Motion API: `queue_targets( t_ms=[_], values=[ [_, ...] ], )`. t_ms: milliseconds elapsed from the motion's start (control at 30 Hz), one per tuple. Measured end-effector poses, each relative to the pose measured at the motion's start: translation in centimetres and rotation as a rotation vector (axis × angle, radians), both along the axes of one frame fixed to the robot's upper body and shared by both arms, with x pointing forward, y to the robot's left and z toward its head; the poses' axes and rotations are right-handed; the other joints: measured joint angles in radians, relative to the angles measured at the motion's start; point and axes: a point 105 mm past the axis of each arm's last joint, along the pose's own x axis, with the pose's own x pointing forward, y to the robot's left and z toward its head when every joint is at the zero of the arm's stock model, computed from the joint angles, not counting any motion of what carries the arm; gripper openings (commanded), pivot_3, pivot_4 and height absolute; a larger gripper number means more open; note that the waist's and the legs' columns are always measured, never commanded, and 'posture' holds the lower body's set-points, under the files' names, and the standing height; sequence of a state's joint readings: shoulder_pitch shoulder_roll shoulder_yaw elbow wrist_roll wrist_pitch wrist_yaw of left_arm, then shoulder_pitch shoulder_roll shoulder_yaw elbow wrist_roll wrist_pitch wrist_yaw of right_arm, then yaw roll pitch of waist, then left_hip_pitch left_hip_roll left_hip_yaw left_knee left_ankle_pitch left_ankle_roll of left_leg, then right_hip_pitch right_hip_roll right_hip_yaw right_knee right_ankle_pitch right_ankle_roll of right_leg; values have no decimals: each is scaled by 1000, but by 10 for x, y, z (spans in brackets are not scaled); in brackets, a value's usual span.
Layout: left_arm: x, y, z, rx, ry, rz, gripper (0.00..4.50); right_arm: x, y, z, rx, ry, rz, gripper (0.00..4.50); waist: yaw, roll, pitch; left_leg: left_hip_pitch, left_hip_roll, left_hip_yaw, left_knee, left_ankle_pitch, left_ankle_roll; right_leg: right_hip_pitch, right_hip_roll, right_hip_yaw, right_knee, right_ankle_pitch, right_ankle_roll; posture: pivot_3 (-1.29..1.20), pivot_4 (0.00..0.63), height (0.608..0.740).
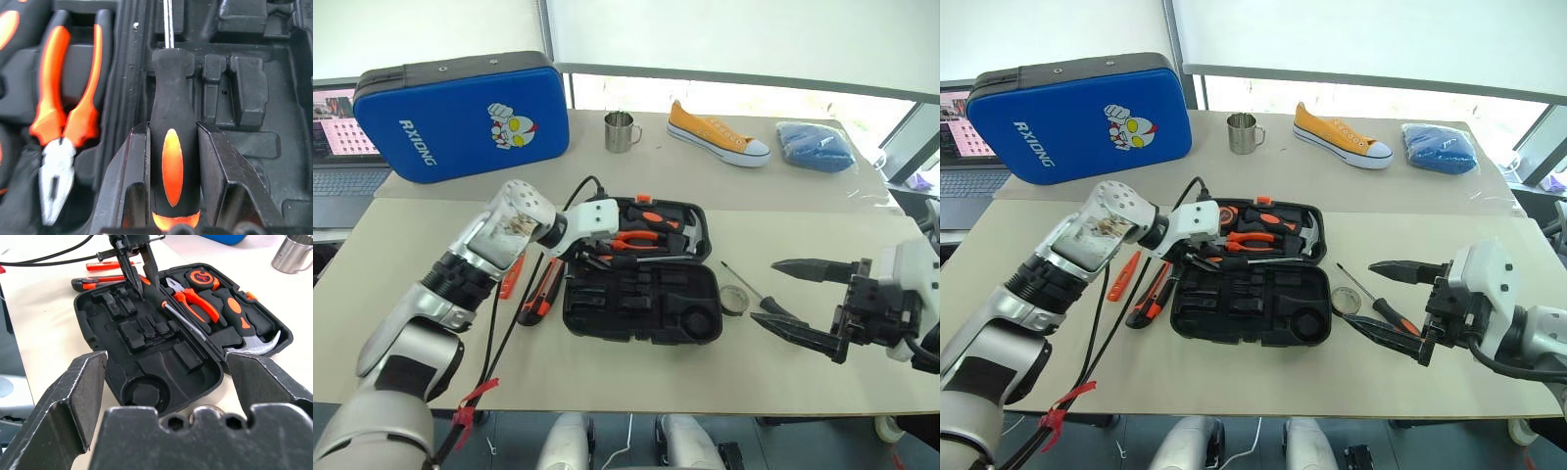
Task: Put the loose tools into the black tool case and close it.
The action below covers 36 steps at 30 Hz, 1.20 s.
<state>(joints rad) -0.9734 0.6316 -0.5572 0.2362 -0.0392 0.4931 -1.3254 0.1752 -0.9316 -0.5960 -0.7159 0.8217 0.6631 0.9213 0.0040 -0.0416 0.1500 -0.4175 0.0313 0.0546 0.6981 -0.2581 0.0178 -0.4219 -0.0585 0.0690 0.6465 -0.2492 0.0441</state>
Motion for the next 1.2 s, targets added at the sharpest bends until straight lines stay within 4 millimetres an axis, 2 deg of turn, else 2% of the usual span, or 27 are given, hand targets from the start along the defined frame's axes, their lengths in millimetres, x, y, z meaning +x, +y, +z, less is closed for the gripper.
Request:
queue_targets(
  t_ms=[100, 300, 367, 400, 600, 733, 767, 800, 900, 1100, 1200],
  values=[
    [5, 6, -8, 59, -21, 6, 856, 0, 1, 1, 2, -7, -8, 4500, 0, 0, 0, 0, 0, 0, 0, 0, 0, 0, 0, 0, 0, 0, 0, 0, 150, 739],
    [5, 9, -11, 89, -21, -16, 856, 3, 1, 4, 13, -15, -26, 4500, 5, 0, 0, 0, 0, -1, 0, 0, 0, 0, 0, 0, 0, 0, 0, 0, 150, 739],
    [6, 9, -13, 97, -24, -15, 1870, 4, 2, 6, 13, -23, -26, 4500, 6, 0, 0, 0, 0, -2, 0, 0, 0, 0, 0, 0, 0, 0, 0, 0, 150, 739],
    [6, 10, -13, 100, -23, -14, 2094, 4, 2, 7, 13, -29, -25, 4500, 6, 0, 0, 0, 0, -2, 1, 0, 0, 0, 0, 0, 0, 0, 0, 0, 150, 739],
    [2, 5, -11, 86, -9, -40, 4194, 6, 6, 9, 7, -31, -5, 4500, 9, 0, 0, 0, 0, -2, 1, 0, 0, 1, 0, 0, 0, 0, 0, 0, 150, 739],
    [1, 3, 0, 45, -27, -44, 4194, 7, 6, 9, 11, -28, -3, 4500, 8, 0, 0, 0, 0, -3, 1, 0, 0, 0, 0, 0, 1, 0, 0, 0, 150, 739],
    [1, 2, 3, 36, -35, -45, 3641, 8, 6, 9, 12, -31, -2, 4500, 7, 0, 0, 0, 0, -3, 1, 0, 0, 0, 0, 0, 1, 0, 0, 0, 150, 739],
    [1, 0, 5, 28, -38, -47, 3459, 8, 6, 9, 13, -32, -2, 4500, 7, 0, 0, 0, 0, -3, 1, 0, 0, 0, 0, 0, 1, 0, 0, 0, 150, 739],
    [2, -2, 10, 6, -43, -49, 2298, 9, 6, 9, 16, -27, -2, 4500, 7, 0, 0, 0, 0, -3, 1, 0, 0, 0, 0, 0, 1, 0, 0, 0, 150, 739],
    [5, -9, 3, 11, -47, -72, 37, 9, 7, 8, 17, -25, 1, 4500, 8, 0, 0, 0, 0, -3, 2, 0, 0, 0, 0, 0, 1, 0, 0, 0, 150, 739],
    [9, -7, -2, 21, -46, -60, 37, 9, 6, 8, 17, -24, 0, 4500, 8, 0, 0, 0, 0, -3, 2, 0, 0, 0, 0, 0, 1, 0, 0, 0, 150, 739]
  ],
)
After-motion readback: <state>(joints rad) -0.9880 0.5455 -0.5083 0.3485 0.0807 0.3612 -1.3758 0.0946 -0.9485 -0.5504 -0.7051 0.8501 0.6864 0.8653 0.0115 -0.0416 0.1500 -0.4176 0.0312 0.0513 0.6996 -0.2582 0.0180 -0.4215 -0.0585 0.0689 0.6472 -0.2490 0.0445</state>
